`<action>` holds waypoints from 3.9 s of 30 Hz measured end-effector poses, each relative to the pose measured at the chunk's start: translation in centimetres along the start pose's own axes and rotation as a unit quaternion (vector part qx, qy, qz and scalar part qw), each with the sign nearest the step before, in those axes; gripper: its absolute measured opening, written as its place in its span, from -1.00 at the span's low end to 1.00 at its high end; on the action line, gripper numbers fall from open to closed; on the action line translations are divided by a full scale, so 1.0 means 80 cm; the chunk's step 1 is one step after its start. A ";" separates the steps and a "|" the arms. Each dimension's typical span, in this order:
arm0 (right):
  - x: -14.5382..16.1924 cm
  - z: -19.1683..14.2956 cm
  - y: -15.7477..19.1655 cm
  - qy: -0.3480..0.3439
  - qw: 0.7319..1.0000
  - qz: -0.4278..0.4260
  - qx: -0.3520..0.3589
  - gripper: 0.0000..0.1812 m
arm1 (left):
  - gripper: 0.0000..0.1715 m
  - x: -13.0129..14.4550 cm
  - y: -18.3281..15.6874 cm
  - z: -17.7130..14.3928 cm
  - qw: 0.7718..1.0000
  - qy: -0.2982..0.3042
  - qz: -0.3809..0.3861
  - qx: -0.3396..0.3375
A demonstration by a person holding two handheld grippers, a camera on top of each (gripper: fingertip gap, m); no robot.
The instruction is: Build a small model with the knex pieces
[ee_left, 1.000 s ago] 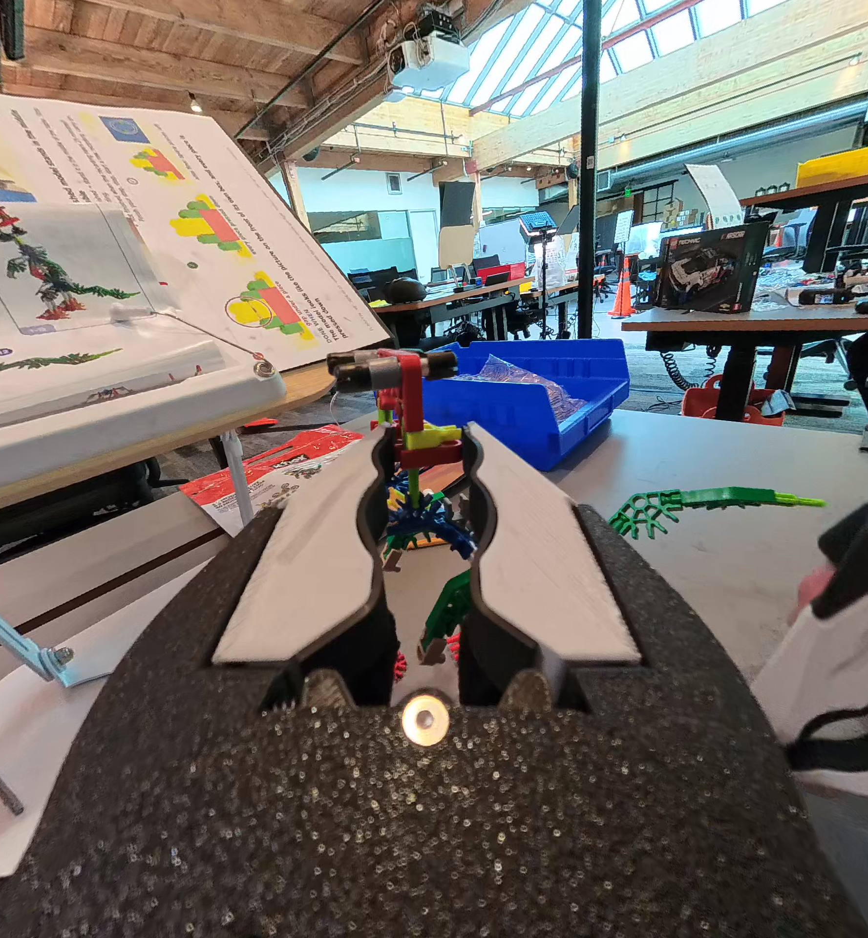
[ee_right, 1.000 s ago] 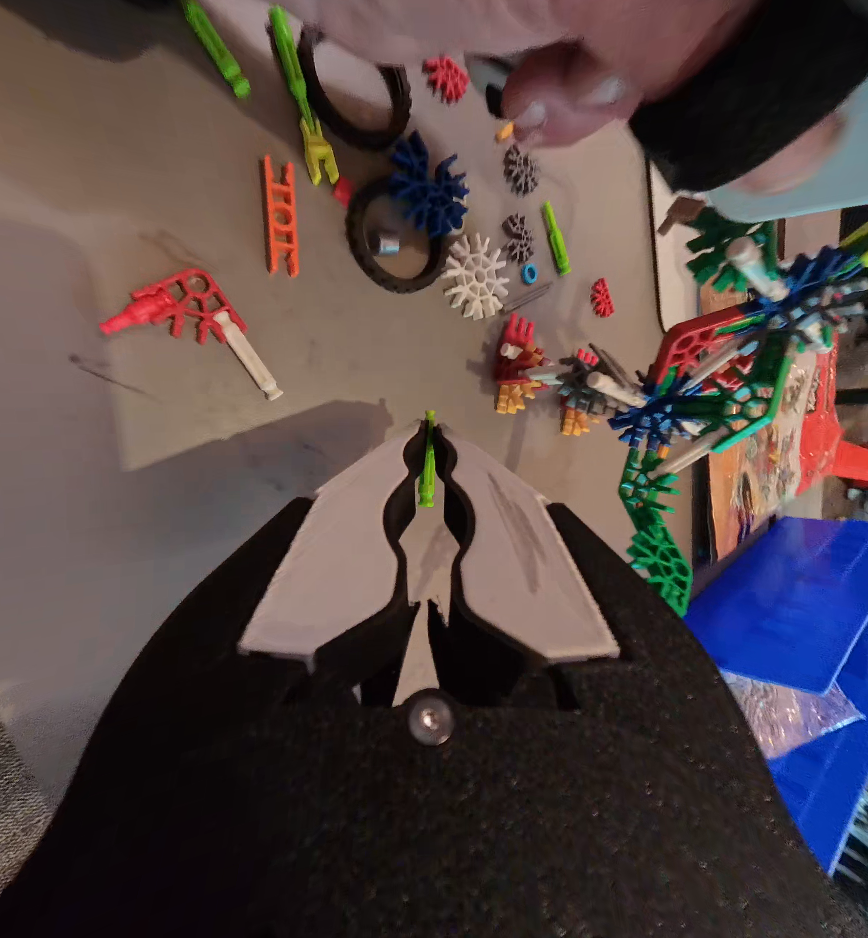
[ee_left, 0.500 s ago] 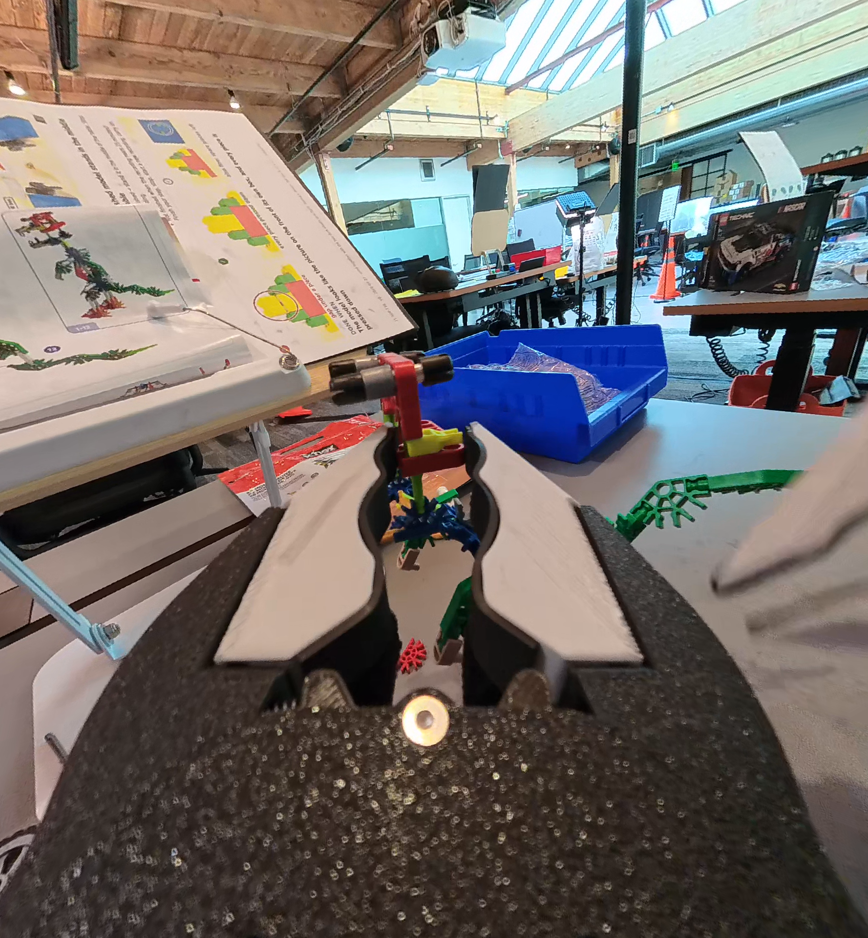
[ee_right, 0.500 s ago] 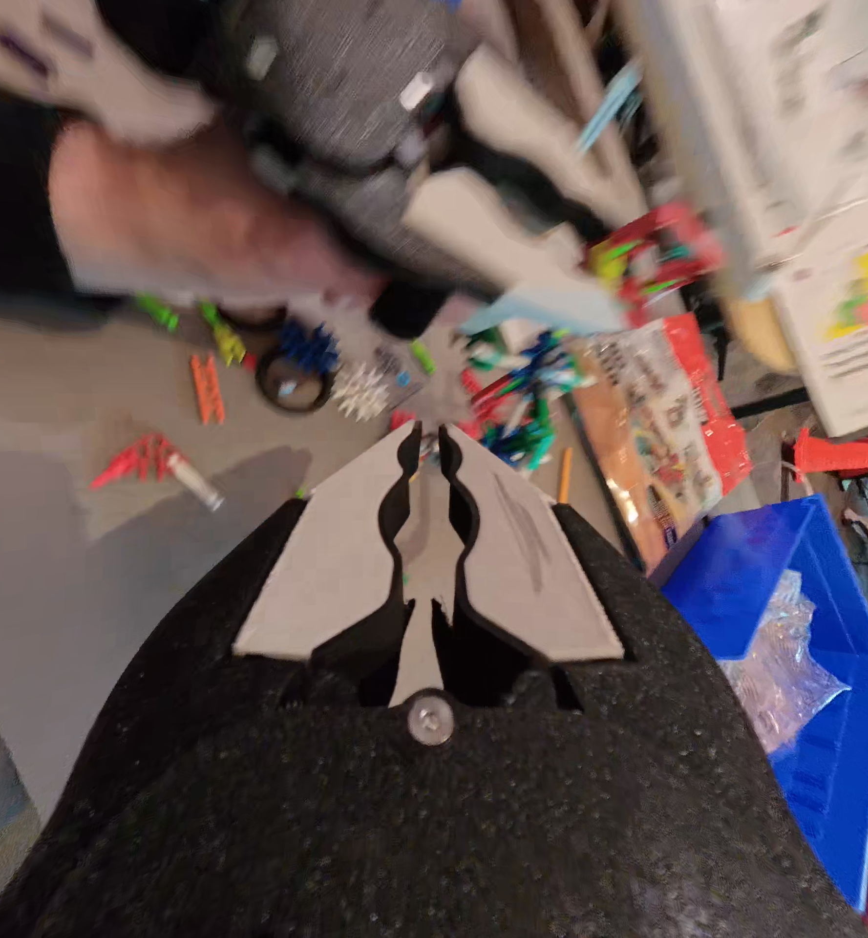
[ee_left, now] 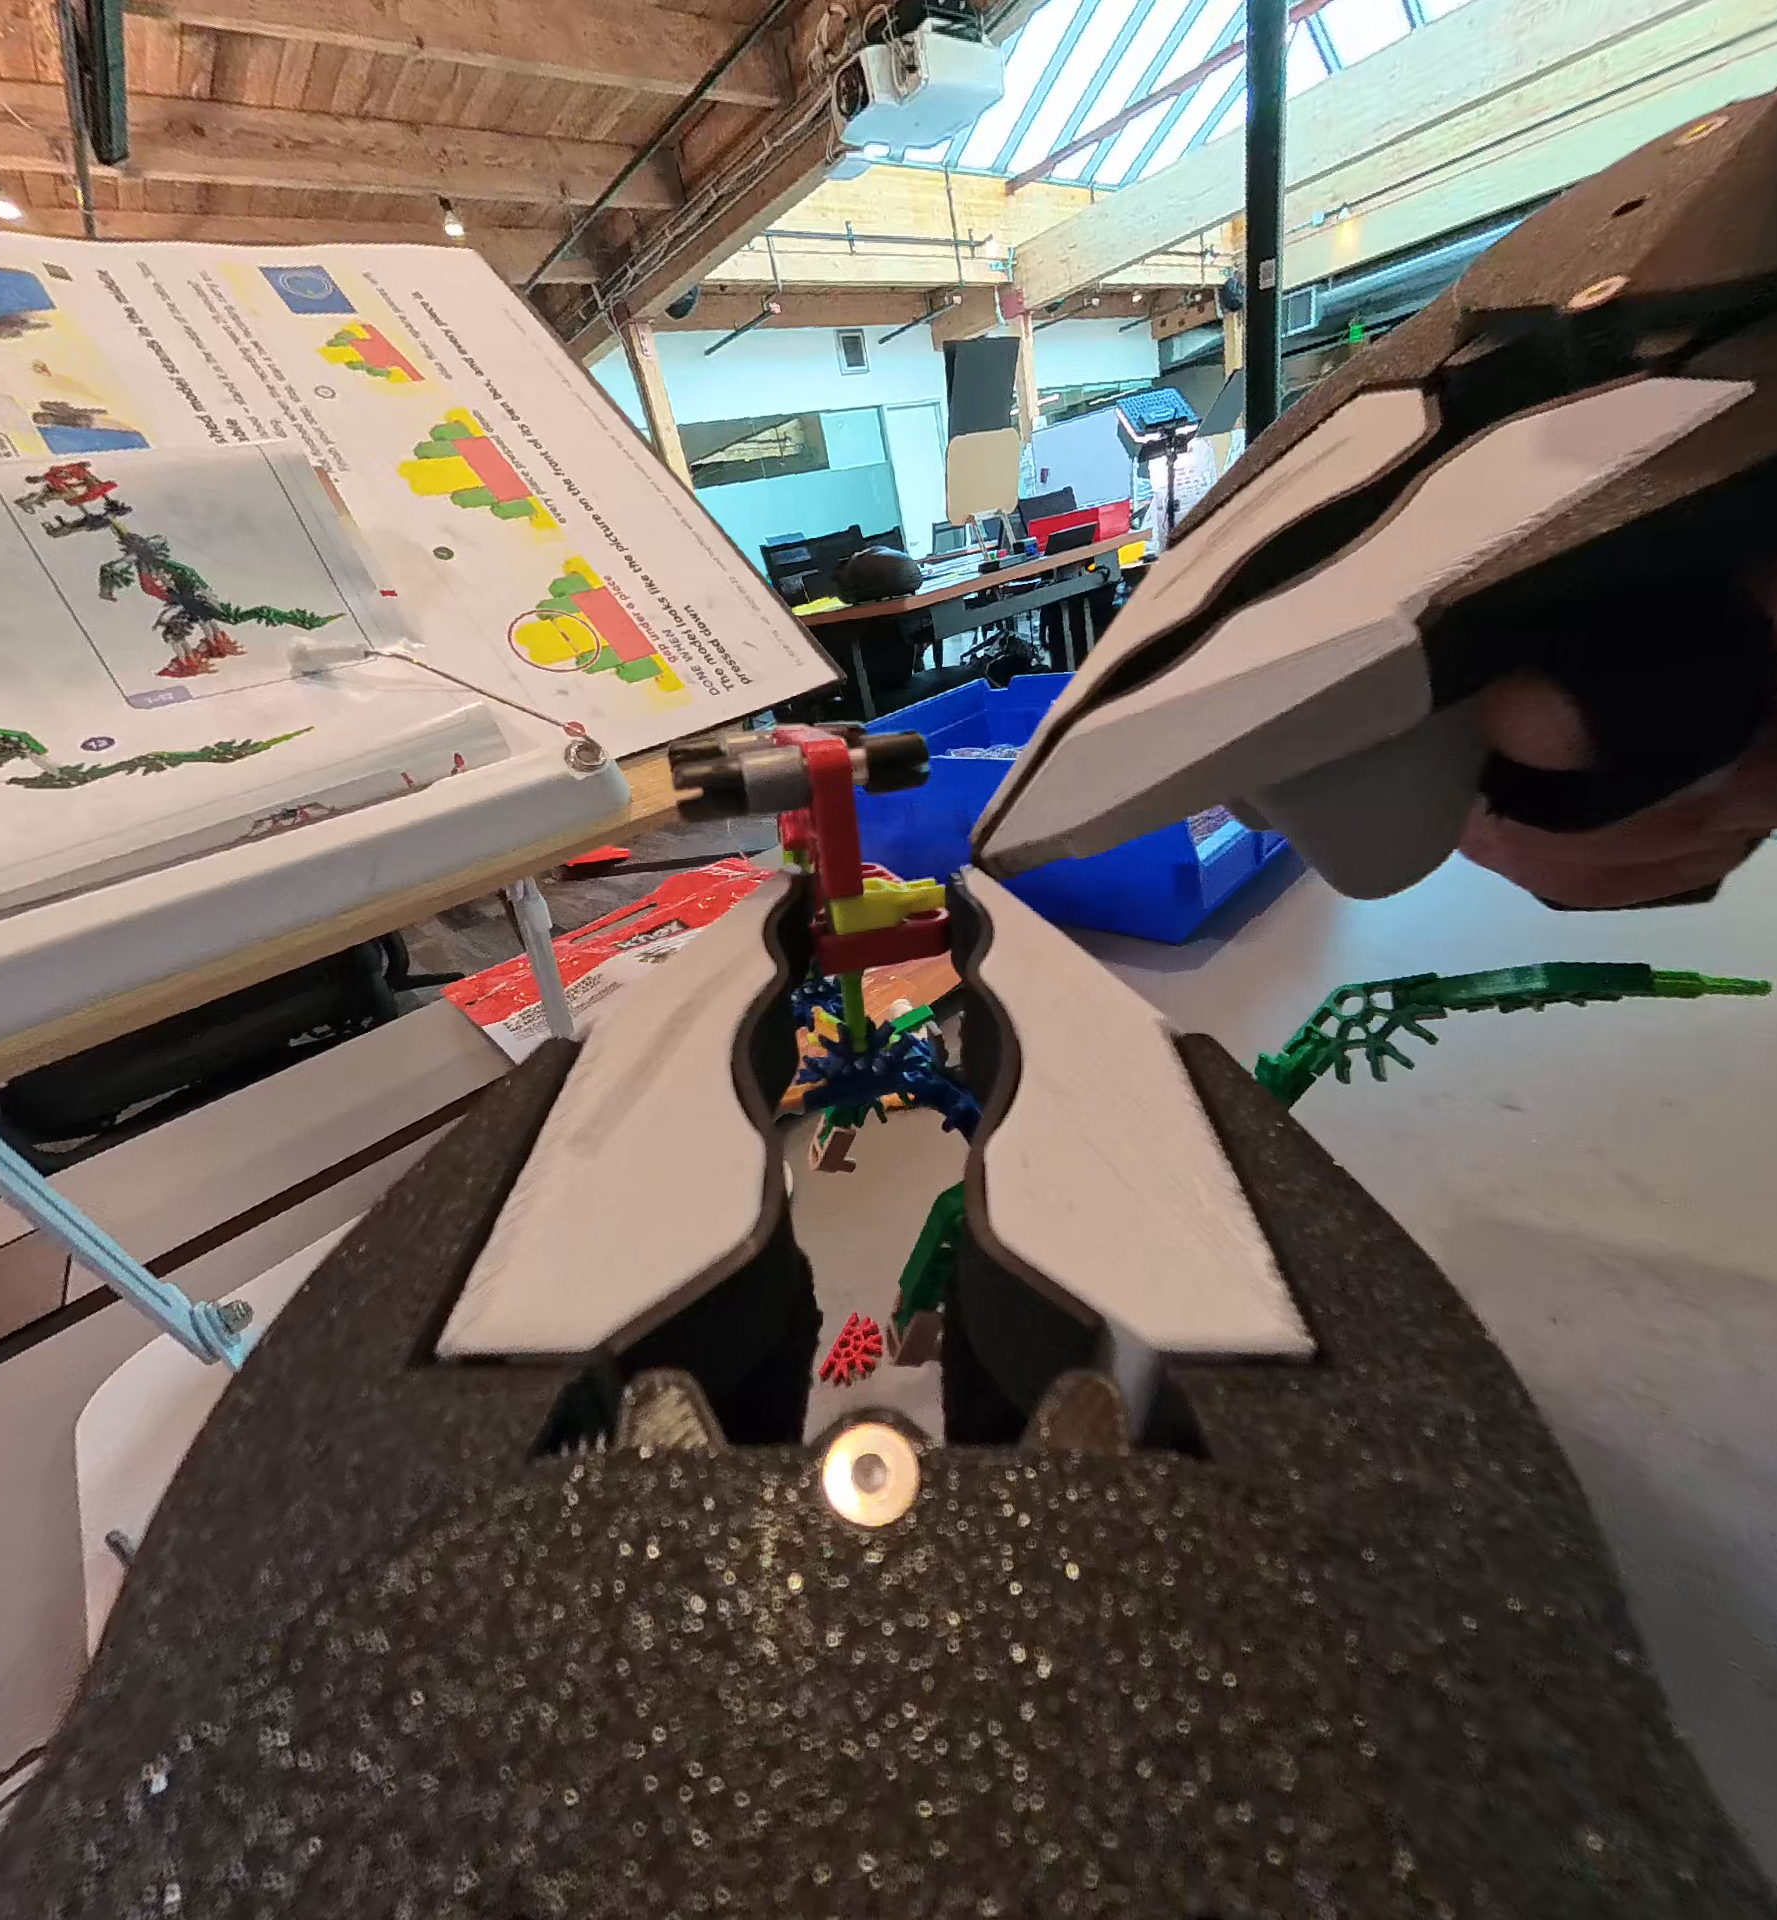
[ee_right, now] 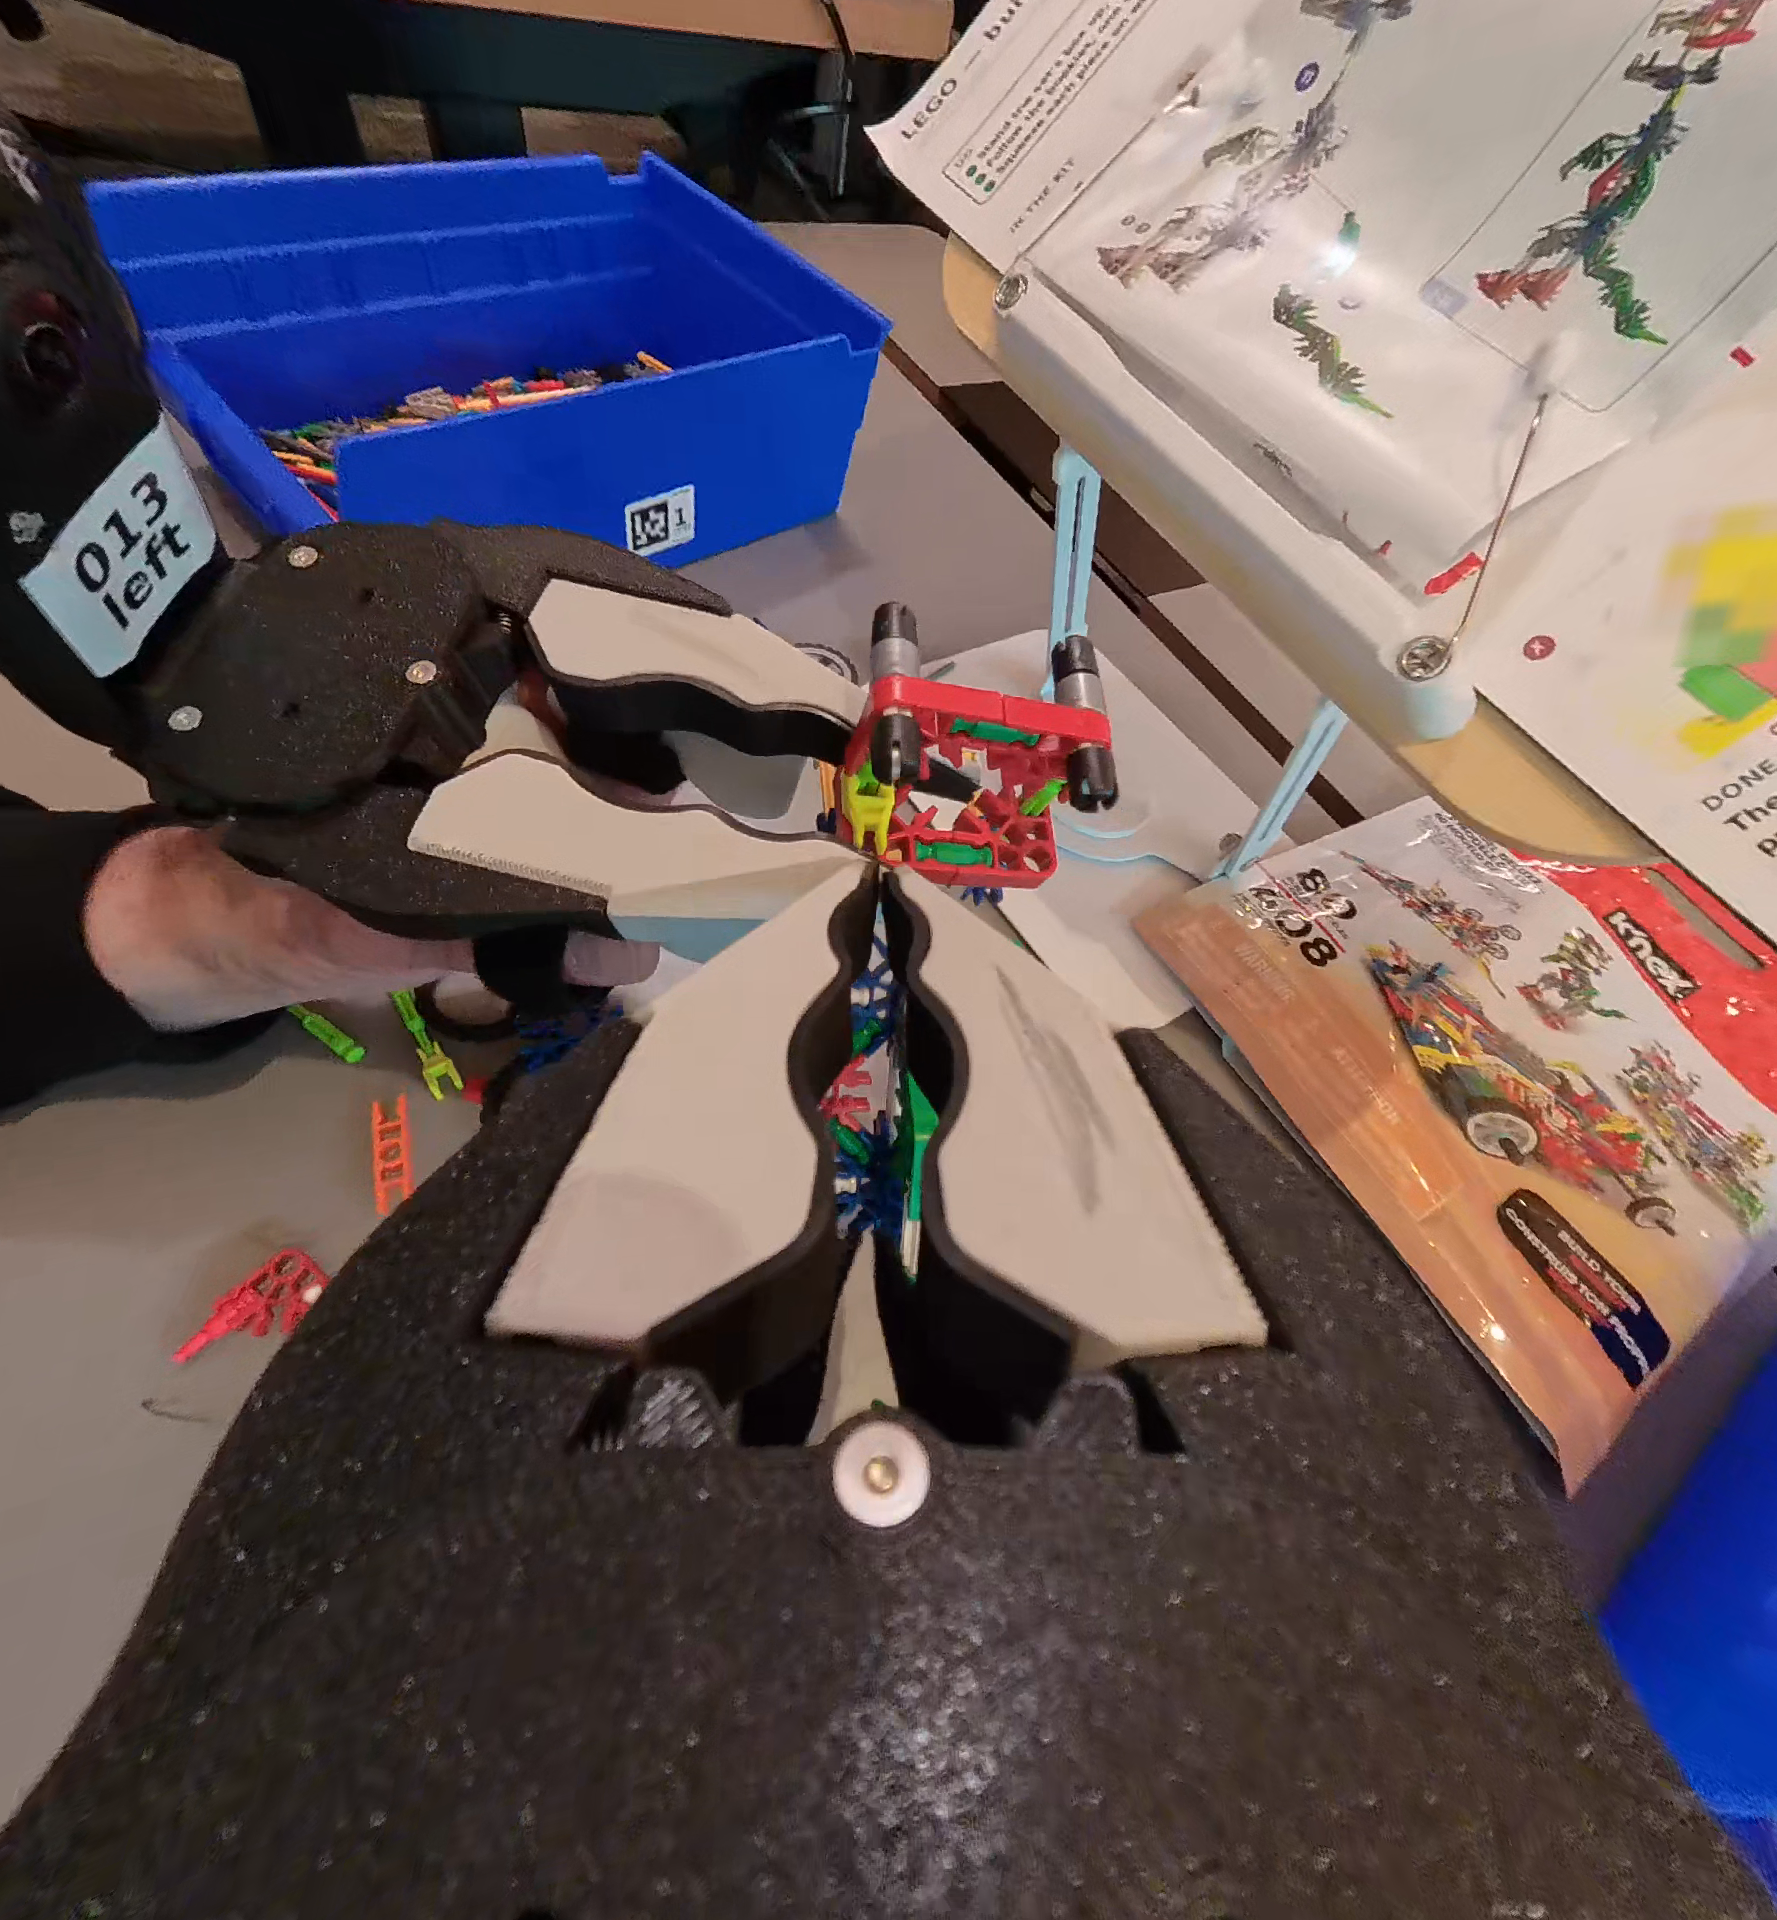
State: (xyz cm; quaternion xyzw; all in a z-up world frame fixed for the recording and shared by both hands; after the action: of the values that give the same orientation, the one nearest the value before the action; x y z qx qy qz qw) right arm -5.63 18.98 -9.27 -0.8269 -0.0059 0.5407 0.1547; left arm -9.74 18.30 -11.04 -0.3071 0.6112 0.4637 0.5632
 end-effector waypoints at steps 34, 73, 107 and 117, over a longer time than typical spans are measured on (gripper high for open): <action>0.001 0.020 0.004 0.000 0.997 -0.054 -0.047 -1.00 | -0.73 0.012 -0.002 -0.001 0.999 0.027 -0.040 0.025; 0.006 0.013 0.001 0.073 0.993 -0.067 -0.066 -0.96 | -0.74 0.016 -0.008 0.007 0.998 0.049 0.019 0.019; 0.012 0.011 -0.003 0.092 0.989 -0.083 -0.078 -0.92 | -0.60 0.017 -0.017 0.009 0.998 0.056 0.010 0.028; 0.016 0.012 -0.001 0.065 0.992 -0.081 -0.067 -0.97 | -0.64 0.019 -0.018 0.010 0.998 0.059 -0.001 0.031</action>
State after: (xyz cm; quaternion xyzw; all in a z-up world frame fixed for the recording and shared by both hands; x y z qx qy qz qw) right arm -5.99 19.55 -10.72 -0.8656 -0.0996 0.4697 0.1421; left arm -8.37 18.73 -12.78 -0.3164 0.6572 0.4249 0.5362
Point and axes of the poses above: each gripper's, where its closed fingertips meet, z out along the fingers, x out of its underside, y = z × x across the jaws, the point moved 3 cm from there along -z, back along the fingers, and after that the axes turned 12 degrees about x, right-handed, at the moved point
